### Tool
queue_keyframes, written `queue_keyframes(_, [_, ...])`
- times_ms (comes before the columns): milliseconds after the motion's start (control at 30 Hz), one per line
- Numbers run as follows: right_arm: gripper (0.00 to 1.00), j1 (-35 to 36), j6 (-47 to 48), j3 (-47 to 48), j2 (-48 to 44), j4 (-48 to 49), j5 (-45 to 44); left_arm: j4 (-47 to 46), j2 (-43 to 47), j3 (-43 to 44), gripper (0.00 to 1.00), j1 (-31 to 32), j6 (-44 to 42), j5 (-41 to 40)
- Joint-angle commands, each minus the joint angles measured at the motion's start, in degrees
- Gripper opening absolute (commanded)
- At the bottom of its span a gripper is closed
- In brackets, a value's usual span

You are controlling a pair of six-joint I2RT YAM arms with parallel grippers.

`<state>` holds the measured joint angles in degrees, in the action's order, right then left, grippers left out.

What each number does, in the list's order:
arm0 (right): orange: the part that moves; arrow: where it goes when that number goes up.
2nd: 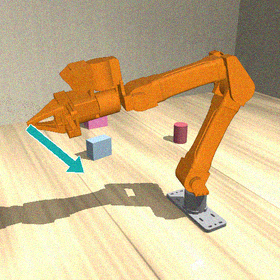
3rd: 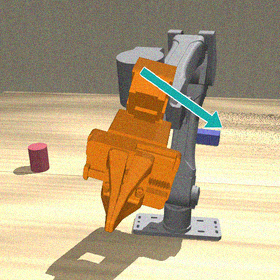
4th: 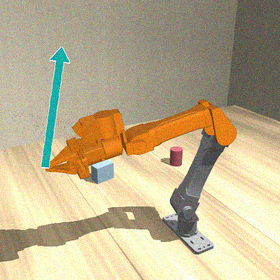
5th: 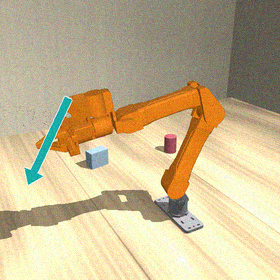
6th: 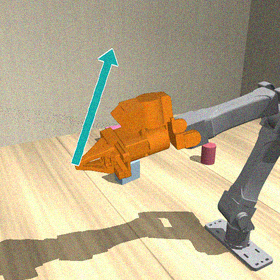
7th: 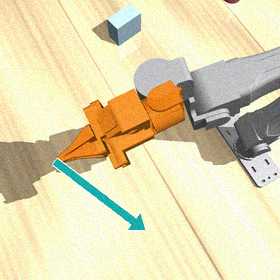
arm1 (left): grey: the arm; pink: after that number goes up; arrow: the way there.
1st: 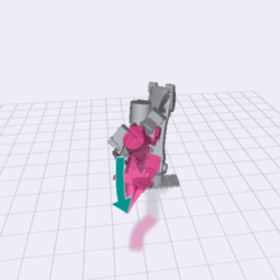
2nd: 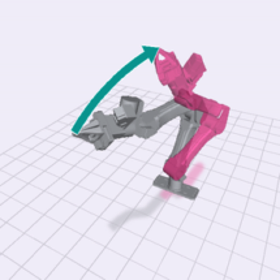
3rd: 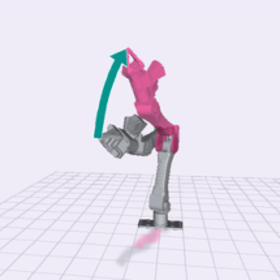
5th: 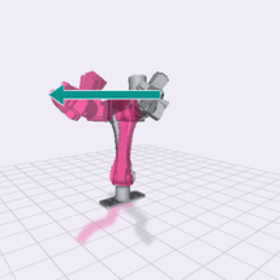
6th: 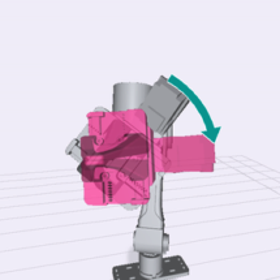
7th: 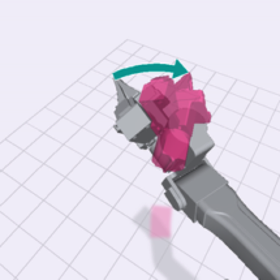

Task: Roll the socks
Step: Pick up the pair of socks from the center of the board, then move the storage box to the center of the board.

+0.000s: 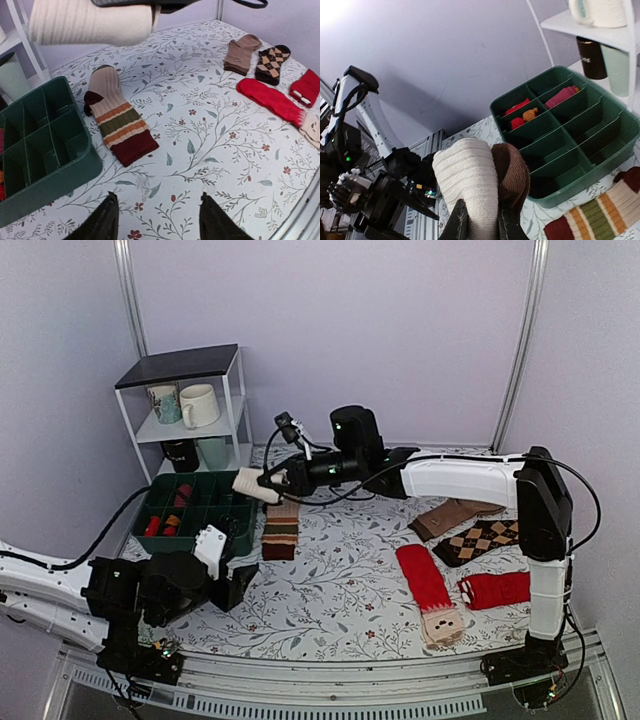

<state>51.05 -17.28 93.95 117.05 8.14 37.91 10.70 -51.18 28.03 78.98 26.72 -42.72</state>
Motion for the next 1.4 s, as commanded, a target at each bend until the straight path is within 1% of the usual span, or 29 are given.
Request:
queue_keyframes(0, [0.00, -2.2, -1.1, 3.4, 2.7, -0.5, -8.8, -1.5, 1.1, 5.0, 0.60, -4.6, -10.6, -3.8])
queue_keyframes(100, [0.00, -3.5, -2.2, 5.4, 4.0, -0.9, -10.9, -4.0, 4.0, 7.0, 0.63, -11.0, -17.4, 0.7])
queue_keyframes(200, [0.00, -3.8, -2.4, 7.5, 5.1, -1.4, -13.9, -4.5, 4.2, 9.1, 0.71, -17.5, -21.0, 5.3])
queue_keyframes(233, [0.00, -3.9, -2.3, 8.2, 5.6, -1.7, -15.0, -4.4, 3.7, 9.9, 0.75, -19.3, -21.8, 6.1])
queue_keyframes(267, [0.00, -3.9, -2.2, 9.0, 6.1, -2.2, -16.0, -4.3, 2.9, 10.6, 0.82, -21.1, -22.5, 6.5])
queue_keyframes(300, [0.00, -3.9, -2.2, 10.1, 6.8, -2.9, -17.0, -4.4, 2.2, 11.5, 0.94, -22.9, -23.0, 7.2])
queue_keyframes(333, [0.00, -3.9, -2.4, 11.4, 7.4, -3.4, -17.7, -4.7, 1.4, 12.3, 0.99, -25.3, -23.6, 8.6])
queue_keyframes(367, [0.00, -3.9, -2.5, 12.0, 8.1, -3.6, -18.3, -5.0, 0.5, 13.1, 0.99, -27.0, -24.0, 10.0])
queue_keyframes(500, [0.00, -3.3, -4.0, 14.0, 10.9, -3.8, -20.6, -6.9, -1.0, 14.2, 1.00, -32.7, -23.8, 13.6])
queue_keyframes(700, [0.00, -1.4, -3.6, 16.6, 14.0, -4.3, -22.1, -9.6, 2.3, 9.8, 0.99, -41.6, -22.2, 17.2])
queue_keyframes(767, [0.00, -0.6, -3.3, 17.5, 14.8, -4.7, -22.7, -9.7, 2.8, 8.2, 0.99, -46.2, -20.6, 17.8])
queue_keyframes(900, [0.00, 1.0, -1.9, 17.9, 15.1, -5.7, -23.4, -7.5, 1.0, 7.2, 0.92, -58.4, -16.3, 21.8])
queue_keyframes(967, [0.00, 1.2, -1.8, 17.6, 14.9, -6.3, -22.6, -6.9, -0.6, 7.0, 0.90, -63.0, -15.5, 25.0])
queue_keyframes(1033, [0.00, 1.2, -1.7, 16.5, 14.2, -6.4, -21.9, -7.2, -2.7, 7.1, 0.90, -66.2, -15.2, 26.8])
queue_keyframes(1133, [0.00, 1.2, -1.3, 14.4, 12.9, -6.5, -20.8, -7.4, -7.1, 8.5, 0.89, -70.4, -14.7, 29.6])
queue_keyframes(1167, [0.00, 1.2, -1.3, 13.7, 12.4, -6.4, -20.5, -7.1, -9.1, 9.3, 0.87, -71.2, -14.5, 31.3])
queue_keyframes(1267, [0.00, 1.2, -1.1, 11.5, 10.9, -6.5, -19.7, -6.3, -15.5, 11.8, 0.76, -71.9, -14.1, 34.0])
queue_keyframes(1367, [0.00, 1.2, -0.8, 9.2, 9.5, -6.4, -19.3, -9.2, -19.8, 11.9, 0.72, -71.8, -12.7, 36.3])
